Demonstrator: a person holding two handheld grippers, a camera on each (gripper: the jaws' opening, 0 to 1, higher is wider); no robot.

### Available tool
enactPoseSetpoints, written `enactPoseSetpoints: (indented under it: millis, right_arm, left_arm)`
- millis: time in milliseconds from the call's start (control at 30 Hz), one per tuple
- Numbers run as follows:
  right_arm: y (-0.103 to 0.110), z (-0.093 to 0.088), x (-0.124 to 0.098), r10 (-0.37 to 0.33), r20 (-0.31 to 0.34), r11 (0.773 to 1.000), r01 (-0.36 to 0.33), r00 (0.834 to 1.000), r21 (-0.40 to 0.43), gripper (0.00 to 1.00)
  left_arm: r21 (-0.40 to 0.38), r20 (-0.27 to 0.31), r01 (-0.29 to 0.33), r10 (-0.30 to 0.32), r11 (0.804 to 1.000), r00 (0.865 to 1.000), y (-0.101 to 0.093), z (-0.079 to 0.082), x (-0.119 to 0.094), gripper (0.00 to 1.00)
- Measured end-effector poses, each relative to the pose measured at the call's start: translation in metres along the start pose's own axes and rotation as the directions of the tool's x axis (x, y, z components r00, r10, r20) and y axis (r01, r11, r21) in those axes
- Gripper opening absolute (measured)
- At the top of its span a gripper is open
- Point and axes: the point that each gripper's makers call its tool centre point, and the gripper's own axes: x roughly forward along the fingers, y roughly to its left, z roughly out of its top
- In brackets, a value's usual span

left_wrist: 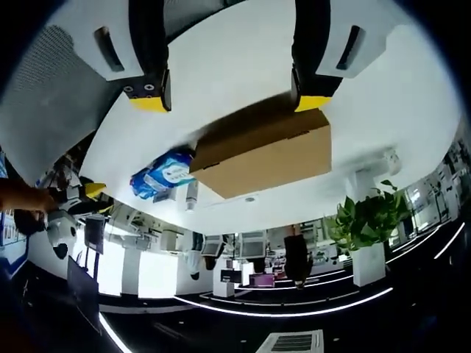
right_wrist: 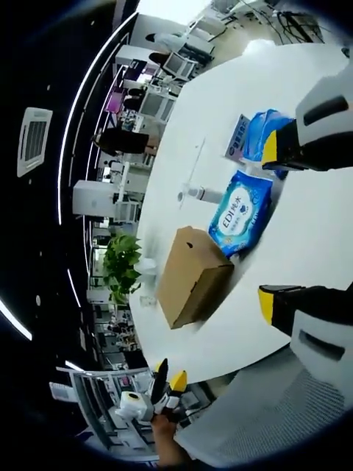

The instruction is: Operate the shoe box by opening the lid, removing the specified soft item, and placing it in the target area until the item is outside and the box remains undamaged.

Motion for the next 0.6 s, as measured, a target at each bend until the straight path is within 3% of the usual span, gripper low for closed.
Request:
enactPoseSetpoints:
  millis: [333,600]
  right_arm:
    - [-0.006,-0.011,-0.033,-0.052,0.019,0.999,0.052,0.998,0.009,0.73]
    - [-0.003,-0.018,-0.055,-0.088,0.031,0.996,0.087,0.996,0.027,0.83]
  left_arm:
    - [-0.027,0.040,-0.002,0.003,1.000,0.999,-0.016,0.000,-0.024,0.81]
    - [-0.018,0.026,-0.016,0.017,1.000,1.000,-0.024,-0.009,-0.039,0.93]
